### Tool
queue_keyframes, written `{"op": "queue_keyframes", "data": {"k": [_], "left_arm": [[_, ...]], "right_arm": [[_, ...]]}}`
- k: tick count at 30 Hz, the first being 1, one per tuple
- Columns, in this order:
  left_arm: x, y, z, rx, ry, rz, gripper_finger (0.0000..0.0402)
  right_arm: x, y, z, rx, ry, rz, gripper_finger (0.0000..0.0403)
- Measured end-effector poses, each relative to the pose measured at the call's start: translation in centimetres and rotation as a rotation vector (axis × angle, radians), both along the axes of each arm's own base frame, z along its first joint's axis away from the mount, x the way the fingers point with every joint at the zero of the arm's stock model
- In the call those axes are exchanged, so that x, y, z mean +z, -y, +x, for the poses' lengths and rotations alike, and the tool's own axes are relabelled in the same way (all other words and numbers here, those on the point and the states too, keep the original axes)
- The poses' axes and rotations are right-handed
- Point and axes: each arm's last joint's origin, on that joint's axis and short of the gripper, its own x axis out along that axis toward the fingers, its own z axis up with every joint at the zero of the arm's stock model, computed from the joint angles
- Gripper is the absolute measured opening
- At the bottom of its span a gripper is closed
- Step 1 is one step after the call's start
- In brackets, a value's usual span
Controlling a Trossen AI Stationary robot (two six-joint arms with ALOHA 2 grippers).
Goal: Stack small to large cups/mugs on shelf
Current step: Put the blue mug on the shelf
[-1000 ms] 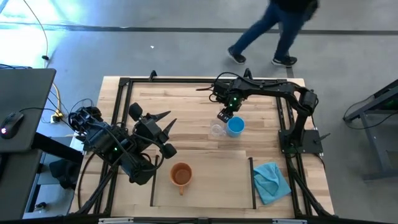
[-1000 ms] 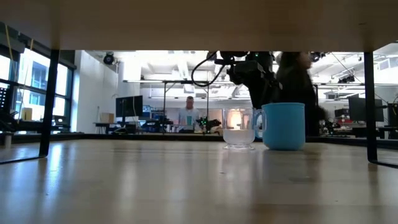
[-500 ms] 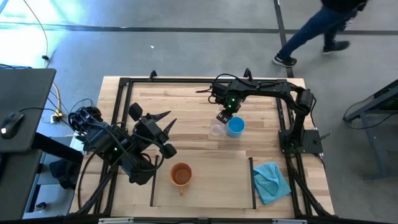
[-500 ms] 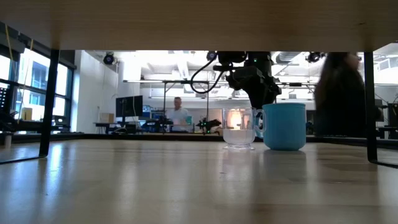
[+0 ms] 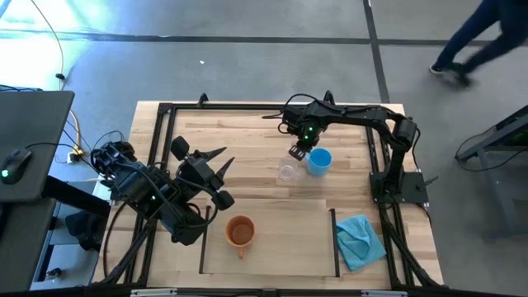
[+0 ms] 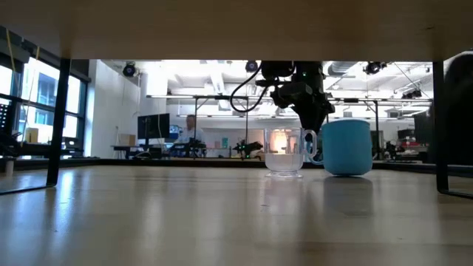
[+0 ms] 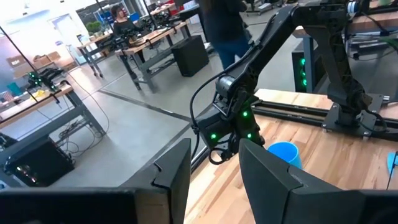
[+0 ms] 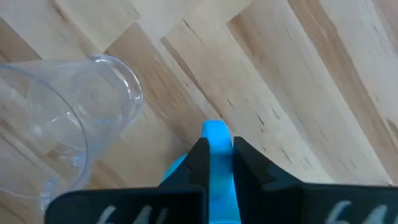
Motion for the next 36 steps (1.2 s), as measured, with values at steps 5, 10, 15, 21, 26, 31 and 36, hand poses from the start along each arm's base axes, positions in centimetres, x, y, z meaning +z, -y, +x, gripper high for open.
{"op": "queue_keyframes", "data": {"k": [5,10,15,21,26,31,36], "left_arm": [[0.0,0.0,0.0,-0.002,-0.01,0.007,0.0124],[0.0,0.0,0.0,-0.002,-0.009,0.007,0.0124],[0.0,0.0,0.0,-0.002,-0.009,0.007,0.0124],[0.0,0.0,0.0,-0.002,-0.009,0.006,0.0124],[0.0,0.0,0.0,0.0,0.001,-0.001,0.0124],[0.0,0.0,0.0,0.001,0.003,-0.002,0.0124],[0.0,0.0,0.0,0.001,0.003,-0.002,0.0124]], "right_arm": [[0.0,0.0,0.0,0.038,0.001,-0.008,0.0016],[0.0,0.0,0.0,0.043,0.0,-0.012,0.0016],[0.0,-0.4,0.3,0.084,0.005,-0.02,0.0016],[0.0,-1.1,0.6,0.177,-0.003,-0.065,0.0016],[0.0,-1.1,0.9,0.194,0.015,-0.085,0.0016],[0.6,-0.8,1.2,0.231,0.031,-0.134,0.0016],[2.0,-0.1,1.9,0.251,0.08,-0.183,0.0016]]}}
